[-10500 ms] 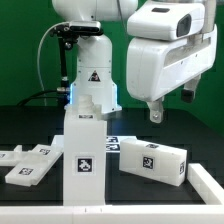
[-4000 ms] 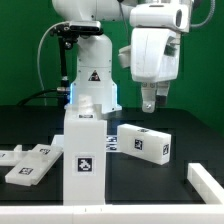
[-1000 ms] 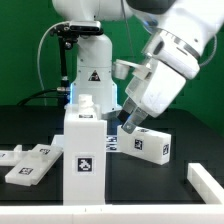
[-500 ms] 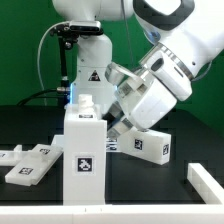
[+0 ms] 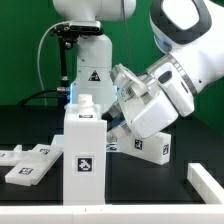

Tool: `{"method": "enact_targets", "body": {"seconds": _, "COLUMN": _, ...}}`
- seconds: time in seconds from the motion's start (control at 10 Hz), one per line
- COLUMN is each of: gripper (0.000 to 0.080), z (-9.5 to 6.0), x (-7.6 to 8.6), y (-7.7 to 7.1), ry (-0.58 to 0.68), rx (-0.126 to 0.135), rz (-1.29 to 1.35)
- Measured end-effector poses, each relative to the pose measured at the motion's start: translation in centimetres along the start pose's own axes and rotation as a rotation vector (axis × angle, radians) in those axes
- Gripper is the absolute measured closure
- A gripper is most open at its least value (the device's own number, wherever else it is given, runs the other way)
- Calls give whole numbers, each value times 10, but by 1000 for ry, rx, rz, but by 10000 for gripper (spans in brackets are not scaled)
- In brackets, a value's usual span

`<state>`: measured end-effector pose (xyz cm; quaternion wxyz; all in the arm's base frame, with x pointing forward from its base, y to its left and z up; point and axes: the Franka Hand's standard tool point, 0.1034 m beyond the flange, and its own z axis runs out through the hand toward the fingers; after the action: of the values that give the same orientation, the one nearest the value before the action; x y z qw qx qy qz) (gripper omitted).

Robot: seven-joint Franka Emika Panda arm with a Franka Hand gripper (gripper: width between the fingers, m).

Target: Assemble cabinet

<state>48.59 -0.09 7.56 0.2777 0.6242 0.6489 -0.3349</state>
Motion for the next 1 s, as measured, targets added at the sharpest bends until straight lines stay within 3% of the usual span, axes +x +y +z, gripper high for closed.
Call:
{"method": "enact_targets", "body": {"seconds": 0.4, "gripper": 3, "z": 11, "x": -23, "y": 15, "ry": 6, "rx": 5, "rz": -60}}
{"method": "enact_targets", "body": {"seconds": 0.9, "gripper": 3, "z": 15, "x": -24, "y": 15, "ry": 5, "rx": 6, "rz": -78}}
{"method": "enact_targets", "body": {"seconds": 1.0, "gripper": 3, "z": 21, "x": -32, "y": 17, "ry": 7, "rx": 11, "rz": -102}}
